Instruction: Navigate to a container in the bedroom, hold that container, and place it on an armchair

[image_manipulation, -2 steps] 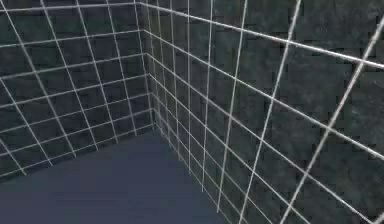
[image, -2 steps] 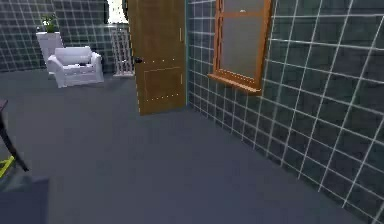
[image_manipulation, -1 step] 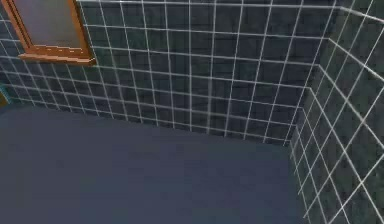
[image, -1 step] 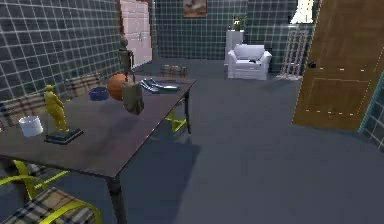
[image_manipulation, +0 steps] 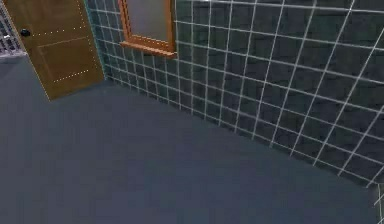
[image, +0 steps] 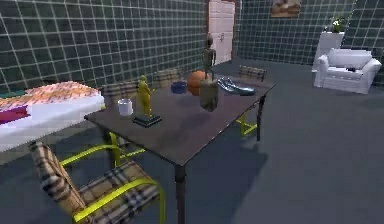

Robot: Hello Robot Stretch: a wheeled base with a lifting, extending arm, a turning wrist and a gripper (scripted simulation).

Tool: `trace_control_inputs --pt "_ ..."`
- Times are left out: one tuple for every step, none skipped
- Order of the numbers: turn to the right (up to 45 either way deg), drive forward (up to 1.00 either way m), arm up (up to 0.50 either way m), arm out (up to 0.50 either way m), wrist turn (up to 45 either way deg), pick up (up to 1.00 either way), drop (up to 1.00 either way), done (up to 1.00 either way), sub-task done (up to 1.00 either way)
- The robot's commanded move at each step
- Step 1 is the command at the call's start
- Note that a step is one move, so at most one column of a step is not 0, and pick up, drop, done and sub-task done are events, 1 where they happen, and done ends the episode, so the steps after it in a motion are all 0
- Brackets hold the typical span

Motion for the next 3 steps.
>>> trace_control_inputs --pt "0.0 0.3 0.0 0.0 0.0 0.0 0.0 0.0 0.0" --pt "-45.0 0.0 0.0 0.0 0.0 0.0 0.0 0.0 0.0" --pt "-45.0 0.0 0.0 0.0 0.0 0.0 0.0 0.0 0.0"
